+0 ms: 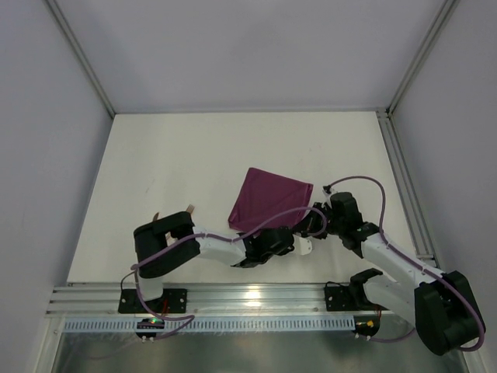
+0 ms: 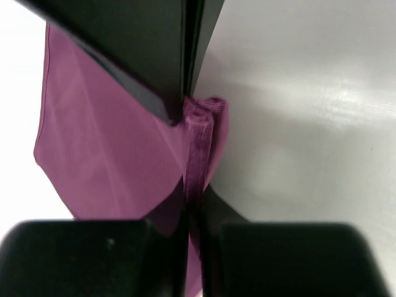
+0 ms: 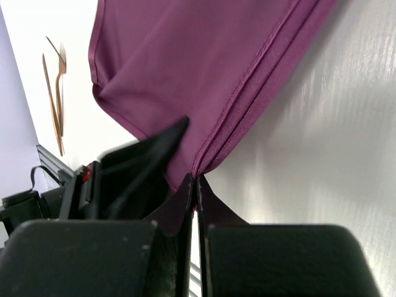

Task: Fold the napkin into a case and place the utensils inside
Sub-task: Pick up the upper triangle-folded napkin from the center of the board.

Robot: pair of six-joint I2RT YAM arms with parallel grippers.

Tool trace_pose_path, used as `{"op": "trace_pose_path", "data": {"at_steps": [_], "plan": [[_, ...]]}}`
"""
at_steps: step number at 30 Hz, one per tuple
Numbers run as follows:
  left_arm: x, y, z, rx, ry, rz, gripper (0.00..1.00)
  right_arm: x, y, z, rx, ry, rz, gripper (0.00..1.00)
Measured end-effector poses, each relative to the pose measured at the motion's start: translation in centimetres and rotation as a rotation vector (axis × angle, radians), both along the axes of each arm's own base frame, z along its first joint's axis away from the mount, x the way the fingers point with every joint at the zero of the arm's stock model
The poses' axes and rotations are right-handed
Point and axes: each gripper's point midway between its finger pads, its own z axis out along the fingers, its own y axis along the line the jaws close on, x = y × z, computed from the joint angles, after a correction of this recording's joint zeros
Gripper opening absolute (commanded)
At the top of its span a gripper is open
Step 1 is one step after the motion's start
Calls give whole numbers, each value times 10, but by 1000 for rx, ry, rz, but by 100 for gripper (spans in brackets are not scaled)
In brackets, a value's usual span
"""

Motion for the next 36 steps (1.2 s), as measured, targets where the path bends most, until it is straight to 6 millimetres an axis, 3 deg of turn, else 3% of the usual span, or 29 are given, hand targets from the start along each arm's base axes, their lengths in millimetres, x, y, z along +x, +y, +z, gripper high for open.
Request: {"op": "trace_pose_path", "data": {"at_steps": [4,7,14,18,22,25,31,36], "plan": [[-2,-1,-2,-22,50,-6,0,1,0,3,17,2,-1,8],[-2,2,1,-42,109,-14,0,5,-1,7,29,-9,-4,28],[35,50,25,-104,268,101,0,23,-20,36,27,-126,2,52],[24,52,40,-121,344,35,0,41,-41,69,-26,-297,7,55],[10,57,42,-110,426,-20,0,43,-40,95,-79,-507,120,57],[11,69,42,-95,478,-21,0,34,-29,108,-97,-775,227,57],[12,76,53,-90,514,-42,0,-16,13,90,-125,-1132,520,59],[5,78,59,-84,534,-71,0,-31,44,75,-227,-1285,710,68]]}}
